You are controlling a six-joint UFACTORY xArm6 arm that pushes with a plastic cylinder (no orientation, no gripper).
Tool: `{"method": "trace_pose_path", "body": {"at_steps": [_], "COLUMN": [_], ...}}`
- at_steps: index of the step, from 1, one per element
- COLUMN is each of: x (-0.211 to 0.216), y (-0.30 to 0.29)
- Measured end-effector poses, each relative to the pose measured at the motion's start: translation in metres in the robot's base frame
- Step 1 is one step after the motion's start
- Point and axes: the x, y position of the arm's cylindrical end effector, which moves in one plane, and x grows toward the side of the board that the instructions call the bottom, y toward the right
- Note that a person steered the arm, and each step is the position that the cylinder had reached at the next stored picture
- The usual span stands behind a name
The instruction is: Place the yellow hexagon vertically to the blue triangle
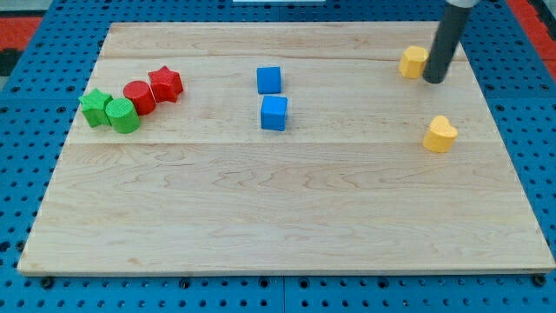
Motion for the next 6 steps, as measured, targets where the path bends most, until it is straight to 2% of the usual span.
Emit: {"method": "trace_pose_path", "body": {"at_steps": [1,2,3,4,5,6], "x": [-0.024,-0.049,-0.054,-0.06,-0.094,-0.093], "y": [-0.003,-0.109,-0.185,-0.11,-0.134,-0.216]}}
